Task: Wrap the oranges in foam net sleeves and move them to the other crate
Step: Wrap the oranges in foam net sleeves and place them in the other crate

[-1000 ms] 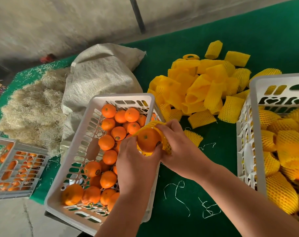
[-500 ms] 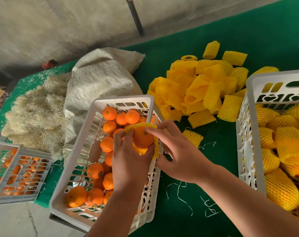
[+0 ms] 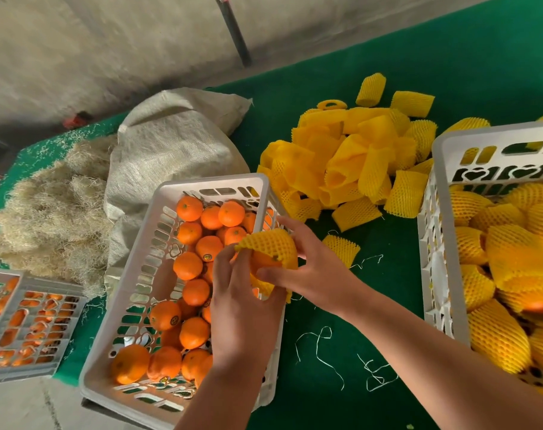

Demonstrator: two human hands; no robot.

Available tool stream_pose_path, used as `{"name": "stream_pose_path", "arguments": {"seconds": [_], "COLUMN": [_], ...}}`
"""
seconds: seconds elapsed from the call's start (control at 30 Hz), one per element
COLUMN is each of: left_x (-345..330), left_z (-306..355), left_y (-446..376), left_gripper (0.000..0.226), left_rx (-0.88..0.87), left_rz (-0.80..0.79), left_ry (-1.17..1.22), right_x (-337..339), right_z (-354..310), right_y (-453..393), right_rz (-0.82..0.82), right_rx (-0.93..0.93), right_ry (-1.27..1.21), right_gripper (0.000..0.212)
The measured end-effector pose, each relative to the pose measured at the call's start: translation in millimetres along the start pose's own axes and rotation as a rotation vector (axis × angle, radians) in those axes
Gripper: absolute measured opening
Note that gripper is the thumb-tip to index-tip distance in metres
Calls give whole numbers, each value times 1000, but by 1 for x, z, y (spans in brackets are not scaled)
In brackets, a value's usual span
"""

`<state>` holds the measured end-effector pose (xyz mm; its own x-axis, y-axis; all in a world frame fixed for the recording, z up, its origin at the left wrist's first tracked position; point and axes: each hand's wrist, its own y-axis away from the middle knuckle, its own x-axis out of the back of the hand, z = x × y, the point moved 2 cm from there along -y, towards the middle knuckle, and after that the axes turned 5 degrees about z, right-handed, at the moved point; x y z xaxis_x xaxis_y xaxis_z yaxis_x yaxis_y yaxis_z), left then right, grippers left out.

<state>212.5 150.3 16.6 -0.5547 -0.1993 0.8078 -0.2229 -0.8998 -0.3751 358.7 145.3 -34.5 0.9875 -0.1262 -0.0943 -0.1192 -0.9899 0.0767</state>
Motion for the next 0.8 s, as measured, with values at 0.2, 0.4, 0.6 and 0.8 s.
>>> {"name": "stream_pose_path", "arguments": {"seconds": [0.2, 0.4, 0.6, 0.8], "left_x": [-4, 15, 15, 12], "left_z": [7, 4, -8, -6], "left_y": [10, 12, -19, -16], "left_gripper": [54, 29, 47, 45], "left_rx": [61, 147, 917, 876], "left_rz": [23, 117, -434, -564], "left_ry": [114, 478, 974, 1106], "right_x": [7, 13, 15, 6], "right_z": [4, 0, -8, -11], "right_y": [-1, -2, 1, 5], "right_rz": [196, 219, 74, -36], "right_rx": [96, 169, 293, 318], "right_ry": [219, 334, 371, 371], "right_gripper": [88, 94, 103, 135]}}
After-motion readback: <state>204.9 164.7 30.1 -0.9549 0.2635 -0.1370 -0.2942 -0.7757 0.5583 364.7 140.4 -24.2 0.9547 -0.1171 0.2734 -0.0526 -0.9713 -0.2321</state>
